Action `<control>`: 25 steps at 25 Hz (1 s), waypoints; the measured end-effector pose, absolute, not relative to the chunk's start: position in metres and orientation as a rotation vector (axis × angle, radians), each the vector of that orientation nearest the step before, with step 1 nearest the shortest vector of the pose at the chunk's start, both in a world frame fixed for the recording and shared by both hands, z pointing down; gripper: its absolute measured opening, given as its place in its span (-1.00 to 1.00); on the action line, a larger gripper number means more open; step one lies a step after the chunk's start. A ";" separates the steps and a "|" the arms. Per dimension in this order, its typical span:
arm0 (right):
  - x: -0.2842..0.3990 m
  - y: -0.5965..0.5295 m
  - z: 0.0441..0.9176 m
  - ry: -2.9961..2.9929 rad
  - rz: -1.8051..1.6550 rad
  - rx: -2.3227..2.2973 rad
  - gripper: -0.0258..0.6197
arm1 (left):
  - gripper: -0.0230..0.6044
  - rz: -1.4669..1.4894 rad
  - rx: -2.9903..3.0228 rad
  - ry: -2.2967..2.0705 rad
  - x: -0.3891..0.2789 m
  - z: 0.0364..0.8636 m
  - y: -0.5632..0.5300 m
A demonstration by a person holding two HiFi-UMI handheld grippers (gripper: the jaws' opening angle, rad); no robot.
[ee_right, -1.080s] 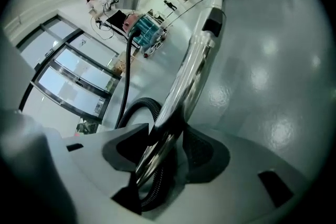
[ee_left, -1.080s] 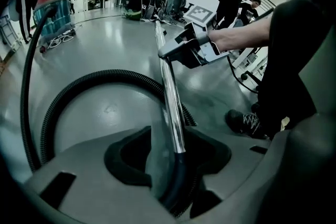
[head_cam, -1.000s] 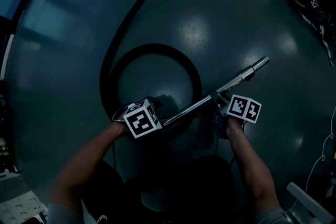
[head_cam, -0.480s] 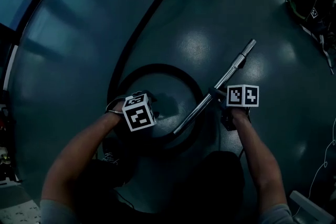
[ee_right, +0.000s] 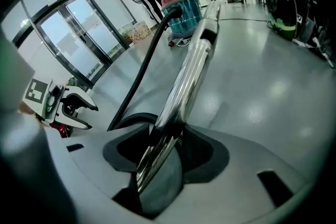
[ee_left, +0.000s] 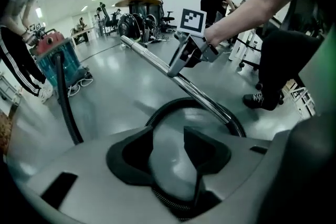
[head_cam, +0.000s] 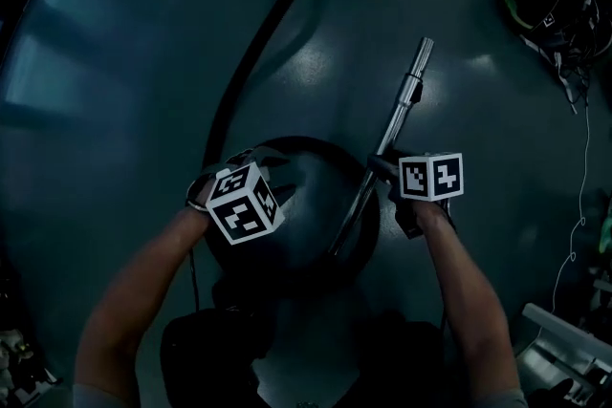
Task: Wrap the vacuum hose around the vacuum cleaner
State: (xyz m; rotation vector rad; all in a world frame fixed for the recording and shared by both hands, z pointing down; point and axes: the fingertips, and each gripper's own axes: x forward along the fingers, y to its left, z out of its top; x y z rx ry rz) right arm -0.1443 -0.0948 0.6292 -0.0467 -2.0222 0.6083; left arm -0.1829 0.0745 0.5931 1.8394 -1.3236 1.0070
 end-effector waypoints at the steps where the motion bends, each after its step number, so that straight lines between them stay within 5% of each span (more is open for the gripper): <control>1: -0.148 -0.091 0.619 -2.030 0.604 -0.023 -0.31 | -0.33 1.002 1.863 -1.331 -0.188 0.581 0.075; 25: -0.207 -0.043 0.554 -2.140 0.472 0.070 -0.38 | -0.33 1.554 2.423 -1.039 -0.256 0.455 -0.084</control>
